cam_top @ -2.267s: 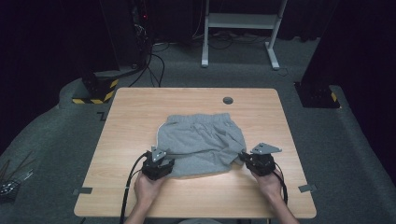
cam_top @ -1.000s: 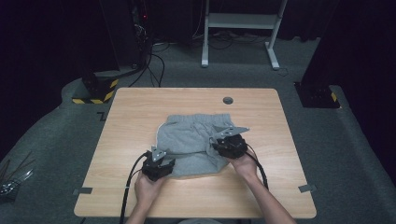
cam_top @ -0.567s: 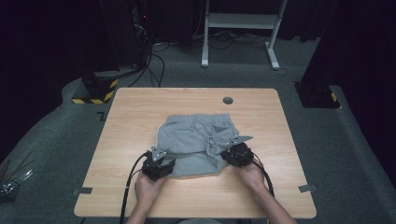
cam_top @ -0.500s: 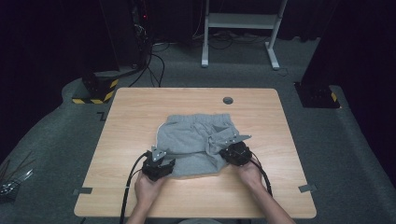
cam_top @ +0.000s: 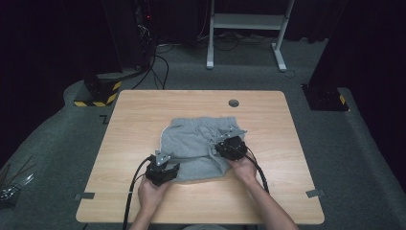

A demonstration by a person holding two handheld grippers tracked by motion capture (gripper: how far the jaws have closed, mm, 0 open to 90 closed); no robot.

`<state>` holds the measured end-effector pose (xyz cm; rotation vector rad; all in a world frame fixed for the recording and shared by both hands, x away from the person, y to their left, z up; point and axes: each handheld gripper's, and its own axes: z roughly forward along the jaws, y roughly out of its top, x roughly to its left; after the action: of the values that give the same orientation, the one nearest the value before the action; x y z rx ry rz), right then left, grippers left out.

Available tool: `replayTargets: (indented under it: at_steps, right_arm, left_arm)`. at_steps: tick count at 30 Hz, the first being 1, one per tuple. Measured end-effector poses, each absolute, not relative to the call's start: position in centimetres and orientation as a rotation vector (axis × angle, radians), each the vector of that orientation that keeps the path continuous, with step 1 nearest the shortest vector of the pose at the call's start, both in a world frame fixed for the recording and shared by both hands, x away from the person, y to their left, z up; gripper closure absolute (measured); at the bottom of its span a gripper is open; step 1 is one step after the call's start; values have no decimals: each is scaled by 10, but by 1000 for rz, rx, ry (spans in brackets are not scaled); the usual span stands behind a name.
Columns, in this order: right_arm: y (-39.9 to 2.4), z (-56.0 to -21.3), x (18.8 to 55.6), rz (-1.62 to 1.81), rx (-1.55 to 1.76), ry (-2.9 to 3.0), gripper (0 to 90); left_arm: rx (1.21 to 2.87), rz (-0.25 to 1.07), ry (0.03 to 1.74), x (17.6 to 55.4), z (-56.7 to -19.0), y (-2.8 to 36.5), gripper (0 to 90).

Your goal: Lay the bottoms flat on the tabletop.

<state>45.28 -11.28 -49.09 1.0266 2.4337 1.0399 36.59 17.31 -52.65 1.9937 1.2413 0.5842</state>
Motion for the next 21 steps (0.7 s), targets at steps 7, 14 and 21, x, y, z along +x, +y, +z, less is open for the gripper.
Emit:
replayTargets:
  at_steps: [7,14,21]
  right_arm:
    - [-145,-479,422,1071,1010,2391,692]
    - [-146,-507,421,995,1068,2439,608]
    - [-132,-510,442,971,1116,2435,755]
  left_arm:
    - [1993,586,1242,366,-526,173,452]
    - [1992,585,1242,366,-527,173,452]
    - [1991,582,1243,366,-527,173,448]
